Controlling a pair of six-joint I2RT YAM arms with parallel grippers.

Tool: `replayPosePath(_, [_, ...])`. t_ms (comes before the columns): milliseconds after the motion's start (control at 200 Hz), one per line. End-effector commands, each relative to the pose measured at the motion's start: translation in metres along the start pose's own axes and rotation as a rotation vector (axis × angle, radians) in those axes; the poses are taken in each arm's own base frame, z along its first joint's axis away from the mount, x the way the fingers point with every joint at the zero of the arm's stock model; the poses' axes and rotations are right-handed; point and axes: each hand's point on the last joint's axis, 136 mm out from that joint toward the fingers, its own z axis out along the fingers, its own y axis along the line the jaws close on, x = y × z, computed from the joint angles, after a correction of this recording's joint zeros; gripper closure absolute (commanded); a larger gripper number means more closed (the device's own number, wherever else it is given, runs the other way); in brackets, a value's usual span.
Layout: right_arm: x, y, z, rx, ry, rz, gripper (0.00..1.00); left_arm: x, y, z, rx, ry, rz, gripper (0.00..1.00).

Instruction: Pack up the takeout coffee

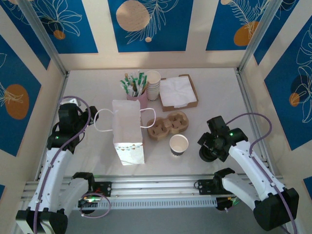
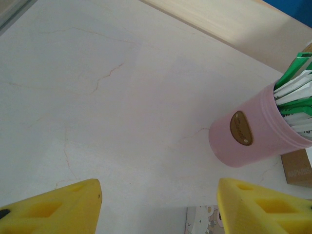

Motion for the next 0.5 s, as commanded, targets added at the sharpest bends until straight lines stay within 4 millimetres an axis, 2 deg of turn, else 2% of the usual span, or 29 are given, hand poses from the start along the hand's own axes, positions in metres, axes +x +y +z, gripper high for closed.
replayPosePath(0, [-0.001,-0.006,0.006,0.029,-0.006,0.041,0.09,-0.002,0.003,-0.001,-0.009,-0.016,-0.013,0.36])
replayPosePath(495, [-0.002,-0.008,0.022,0.013,0.003,0.075,0.09,-0.001,0.004,-0.001,-0.014,-0.015,-0.011,0.36])
